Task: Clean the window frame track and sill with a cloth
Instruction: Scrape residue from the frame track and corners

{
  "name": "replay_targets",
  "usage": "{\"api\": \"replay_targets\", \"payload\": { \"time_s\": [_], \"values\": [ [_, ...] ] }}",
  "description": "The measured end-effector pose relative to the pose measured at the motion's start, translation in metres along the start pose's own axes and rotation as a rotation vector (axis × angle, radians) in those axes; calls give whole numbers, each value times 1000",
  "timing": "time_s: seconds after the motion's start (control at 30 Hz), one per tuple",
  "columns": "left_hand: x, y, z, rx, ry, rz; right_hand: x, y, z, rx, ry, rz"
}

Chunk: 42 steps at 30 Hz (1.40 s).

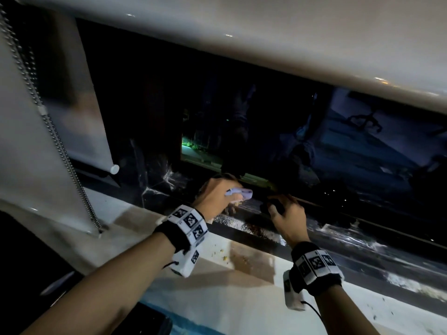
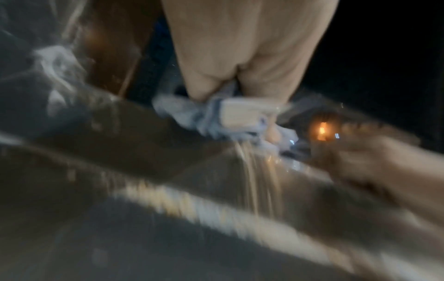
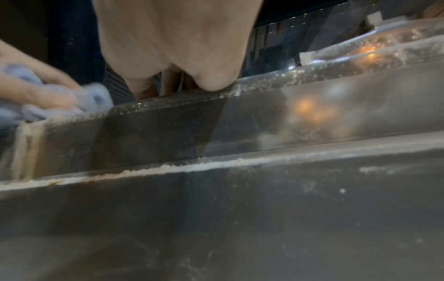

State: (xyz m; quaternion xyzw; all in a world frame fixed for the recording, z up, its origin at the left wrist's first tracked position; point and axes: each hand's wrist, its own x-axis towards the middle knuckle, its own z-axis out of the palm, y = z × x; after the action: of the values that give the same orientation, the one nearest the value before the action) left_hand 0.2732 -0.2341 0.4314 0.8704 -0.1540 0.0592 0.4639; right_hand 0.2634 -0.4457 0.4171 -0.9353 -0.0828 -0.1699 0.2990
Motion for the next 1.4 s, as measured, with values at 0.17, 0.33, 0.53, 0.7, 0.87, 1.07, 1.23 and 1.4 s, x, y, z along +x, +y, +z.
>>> {"api": "replay_targets", "payload": {
  "time_s": [0.17,0.33,0.53,0.7,0.87,1.07,1.23,1.4],
  "values": [
    [27,-4,-37,-417,437,-133,-1,0,-2,10,-18,23],
    [34,-22,-24,-257,665,-272,0,-2,-2,19,-15,24],
    [35,-15,9,84,505,-351,1,-2,-1,16,-2,9],
    [33,-14,-3,3,214,-179,0,-4,-3,18,-32,8],
    [25,-31,-43,-55,264,-164,2,-1,-14,110,-93,73],
    [36,-21,-6,112,385,-191,2,18,-19,-91,-100,84],
    [45,-11,36,89,329,-286,-7,22,-12,-250,-81,158],
    [47,0,-3,-76,-48,-82,-9,22,-11,-280,-35,126]
  ]
}}
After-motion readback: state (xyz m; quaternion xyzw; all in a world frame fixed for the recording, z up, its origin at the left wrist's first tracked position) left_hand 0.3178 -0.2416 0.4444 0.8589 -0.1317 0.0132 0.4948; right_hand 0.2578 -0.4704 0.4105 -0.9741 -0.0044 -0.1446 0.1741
